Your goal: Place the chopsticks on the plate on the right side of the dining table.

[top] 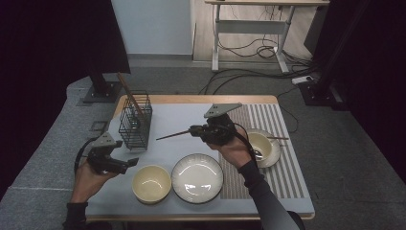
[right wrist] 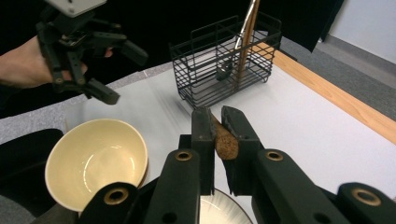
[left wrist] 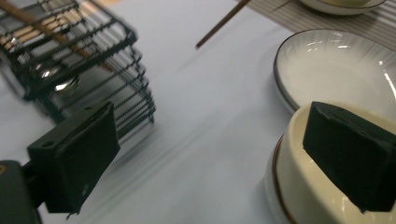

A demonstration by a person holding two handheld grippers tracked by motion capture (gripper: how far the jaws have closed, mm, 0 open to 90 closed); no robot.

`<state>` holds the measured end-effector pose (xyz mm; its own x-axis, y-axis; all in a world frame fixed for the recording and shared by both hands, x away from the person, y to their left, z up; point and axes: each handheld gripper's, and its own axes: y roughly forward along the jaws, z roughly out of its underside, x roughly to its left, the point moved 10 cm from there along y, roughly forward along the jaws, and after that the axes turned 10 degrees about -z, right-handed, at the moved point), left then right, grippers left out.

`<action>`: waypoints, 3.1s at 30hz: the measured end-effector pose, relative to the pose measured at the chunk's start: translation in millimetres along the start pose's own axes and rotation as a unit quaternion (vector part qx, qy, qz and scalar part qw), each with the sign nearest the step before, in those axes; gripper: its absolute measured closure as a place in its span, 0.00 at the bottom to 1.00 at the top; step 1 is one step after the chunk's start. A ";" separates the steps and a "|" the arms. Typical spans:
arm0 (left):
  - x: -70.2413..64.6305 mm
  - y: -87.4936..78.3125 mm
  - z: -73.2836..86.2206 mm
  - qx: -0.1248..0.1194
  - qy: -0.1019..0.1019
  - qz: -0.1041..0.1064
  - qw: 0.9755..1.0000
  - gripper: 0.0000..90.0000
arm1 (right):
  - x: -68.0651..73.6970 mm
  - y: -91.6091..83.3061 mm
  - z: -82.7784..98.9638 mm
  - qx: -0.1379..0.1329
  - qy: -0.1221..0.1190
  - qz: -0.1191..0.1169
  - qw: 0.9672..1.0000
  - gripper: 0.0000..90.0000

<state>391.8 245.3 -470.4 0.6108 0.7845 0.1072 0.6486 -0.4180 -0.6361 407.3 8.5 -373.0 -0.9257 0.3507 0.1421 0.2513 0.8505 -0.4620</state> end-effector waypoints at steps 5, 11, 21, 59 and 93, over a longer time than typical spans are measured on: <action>-10.0 9.6 -11.9 0.002 0.014 0.019 1.000 0.14 | 8.4 1.4 1.0 -0.002 -0.001 -0.014 1.000 0.93; -17.5 21.7 -20.2 0.003 0.031 0.018 0.999 0.20 | 19.0 2.5 -0.6 -0.002 -0.006 -0.027 1.000 0.93; -26.1 35.5 -22.5 0.007 0.046 0.029 0.998 0.41 | 32.8 7.5 -4.5 0.001 -0.014 -0.047 0.999 0.93; -38.5 34.9 -16.7 0.004 0.163 0.035 0.986 0.91 | 4.9 20.9 -4.2 0.003 0.026 -0.035 0.999 0.81; -45.9 34.5 -15.3 0.020 0.159 0.074 0.984 0.96 | -33.2 16.8 -22.1 -0.023 0.015 0.098 0.995 0.40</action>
<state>393.1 187.9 -485.5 0.8127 0.5305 0.2412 0.5272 -0.4929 -0.6922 448.5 19.8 -366.1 -0.8494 0.5217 0.0801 0.4387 0.7821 -0.4425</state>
